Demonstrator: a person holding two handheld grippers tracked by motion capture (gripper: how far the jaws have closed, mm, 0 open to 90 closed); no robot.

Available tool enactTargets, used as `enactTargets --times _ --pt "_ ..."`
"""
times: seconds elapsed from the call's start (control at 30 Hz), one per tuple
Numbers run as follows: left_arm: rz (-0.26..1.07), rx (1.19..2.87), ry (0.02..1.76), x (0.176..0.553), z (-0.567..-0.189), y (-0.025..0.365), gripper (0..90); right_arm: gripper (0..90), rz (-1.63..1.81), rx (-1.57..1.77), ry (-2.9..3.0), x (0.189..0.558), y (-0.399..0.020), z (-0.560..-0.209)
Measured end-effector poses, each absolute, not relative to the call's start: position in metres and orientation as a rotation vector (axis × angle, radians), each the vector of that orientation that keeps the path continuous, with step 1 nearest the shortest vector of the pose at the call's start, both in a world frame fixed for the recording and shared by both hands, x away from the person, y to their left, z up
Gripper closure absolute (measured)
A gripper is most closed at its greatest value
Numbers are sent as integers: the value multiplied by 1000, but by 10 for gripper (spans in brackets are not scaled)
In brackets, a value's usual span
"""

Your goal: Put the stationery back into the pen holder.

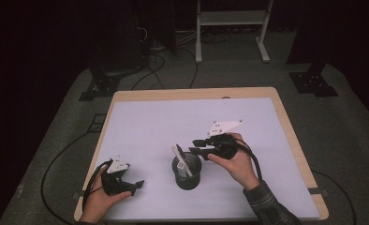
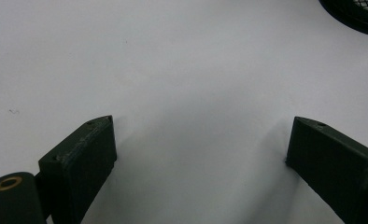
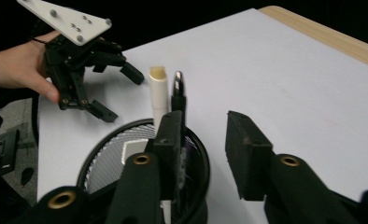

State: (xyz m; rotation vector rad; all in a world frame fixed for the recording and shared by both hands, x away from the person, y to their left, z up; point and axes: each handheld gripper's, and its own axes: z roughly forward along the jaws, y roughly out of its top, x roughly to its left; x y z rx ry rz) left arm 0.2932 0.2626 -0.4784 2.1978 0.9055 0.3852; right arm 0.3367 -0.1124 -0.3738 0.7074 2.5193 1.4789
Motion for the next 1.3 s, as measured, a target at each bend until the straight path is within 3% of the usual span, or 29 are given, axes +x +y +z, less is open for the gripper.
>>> enactTargets --times 0.23,0.43,1.3 --pt "378 2191 907 293 -478 263 76 429 1451 784 2467 341 -133 -375" --pt "378 2192 907 294 -478 263 76 345 1428 861 2418 343 -155 -376" --pt "384 2193 905 293 -479 263 76 270 1197 1075 2365 336 -233 -412"
